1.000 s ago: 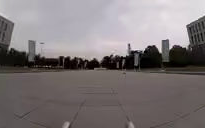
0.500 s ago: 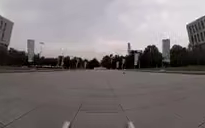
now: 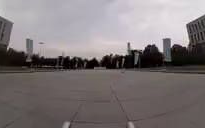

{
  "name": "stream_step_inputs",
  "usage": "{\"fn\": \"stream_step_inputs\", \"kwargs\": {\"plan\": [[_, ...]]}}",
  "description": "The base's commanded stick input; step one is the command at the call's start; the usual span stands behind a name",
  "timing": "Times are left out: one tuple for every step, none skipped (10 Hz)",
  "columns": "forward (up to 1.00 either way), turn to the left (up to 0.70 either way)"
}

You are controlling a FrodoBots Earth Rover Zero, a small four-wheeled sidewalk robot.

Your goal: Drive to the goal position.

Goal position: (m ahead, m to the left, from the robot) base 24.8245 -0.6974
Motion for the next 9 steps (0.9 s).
{"fn": "stream_step_inputs", "kwargs": {"plan": [[0.60,0.05],[0.60,0.00],[0.60,0.00],[0.60,0.00],[0.60,0.00],[0.60,0.00],[0.60,0.00],[0.60,0.00],[0.60,0.00]]}}
